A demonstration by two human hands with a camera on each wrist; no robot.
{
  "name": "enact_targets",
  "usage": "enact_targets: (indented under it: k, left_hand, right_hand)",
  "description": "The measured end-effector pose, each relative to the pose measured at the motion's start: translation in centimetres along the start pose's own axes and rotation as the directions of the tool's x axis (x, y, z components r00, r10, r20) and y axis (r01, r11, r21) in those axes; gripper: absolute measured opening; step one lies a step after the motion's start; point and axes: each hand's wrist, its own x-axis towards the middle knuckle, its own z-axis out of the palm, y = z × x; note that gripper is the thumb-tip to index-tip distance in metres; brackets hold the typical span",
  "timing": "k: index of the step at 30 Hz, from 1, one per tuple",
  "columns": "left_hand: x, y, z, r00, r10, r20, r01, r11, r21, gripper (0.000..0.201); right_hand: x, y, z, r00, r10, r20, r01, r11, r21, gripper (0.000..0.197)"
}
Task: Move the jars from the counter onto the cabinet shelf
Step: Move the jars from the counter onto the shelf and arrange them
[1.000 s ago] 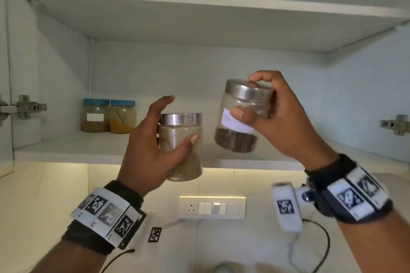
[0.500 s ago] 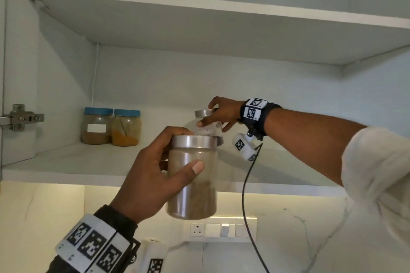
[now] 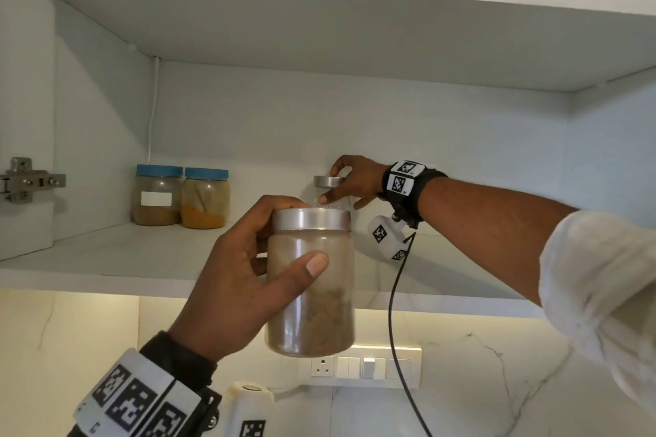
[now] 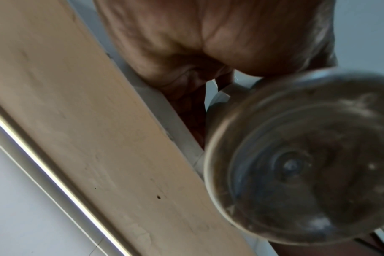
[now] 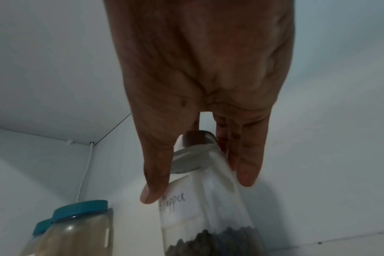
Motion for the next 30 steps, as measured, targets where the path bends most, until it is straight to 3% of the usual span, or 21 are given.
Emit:
enact_targets:
  k: [6, 8, 10, 13, 16, 18, 20, 24, 30]
  left_hand:
    - [0.1, 0.0, 0.0, 1.0, -0.021, -0.002, 0.021, 1.0, -0.01, 0.07]
    - [0.1, 0.2, 0.0, 1.0, -0.028, -0.002, 0.028, 0.999, -0.019, 0.07]
    - [0.2, 0.4, 0.1, 0.999, -0.031, -0.011, 0.031, 0.999, -0.015, 0.069]
    - [0.2, 1.0, 0.4, 1.0, -0.029, -0.006, 0.029, 1.0, -0.007, 0.067]
    - [0.4, 1.8, 1.1, 1.0, 0.006, -0.009, -0.005, 0.999, 0.032, 0.064]
    - [0.6, 2.4, 1.6, 0.998, 0.046, -0.046, -0.042, 0.996, 0.083, 0.062]
    - [0.9, 3.0, 2.1, 0.992, 0.078, -0.094, -0.066, 0.99, 0.127, 0.077]
    - [1.2, 3.6, 2.8, 0.982, 0.122, -0.142, -0.096, 0.979, 0.18, 0.1]
    - [0.9, 3.4, 2.8, 0.991, 0.046, -0.127, -0.012, 0.966, 0.257, 0.092]
  right_hand:
    - [-1.5, -0.3, -1.4, 0.997, -0.055, 0.055, 0.07, 0.945, -0.32, 0.101]
    - [-3.3, -1.1, -2.4, 0.992, -0.128, 0.013, 0.124, 0.918, -0.376, 0.098]
    - [-6.2, -2.0, -3.3, 0.975, -0.221, -0.037, 0.201, 0.935, -0.294, 0.081]
    - [-12.3, -3.4, -4.0, 0.944, -0.328, 0.025, 0.325, 0.942, 0.084, 0.049]
    - [-18.3, -4.6, -4.1, 0.917, -0.361, 0.173, 0.282, 0.889, 0.361, 0.056]
    - [-21.1, -4.7, -3.8, 0.89, -0.384, 0.246, 0.293, 0.894, 0.339, 0.058]
    - [-22.8, -4.6, -3.4, 0.878, -0.4, 0.261, 0.341, 0.908, 0.245, 0.058]
    - [-23.7, -4.7, -3.0, 0.923, -0.359, 0.14, 0.314, 0.91, 0.269, 0.056]
    - [-22.5, -4.8, -4.8, 0.956, -0.293, 0.025, 0.268, 0.902, 0.337, 0.072]
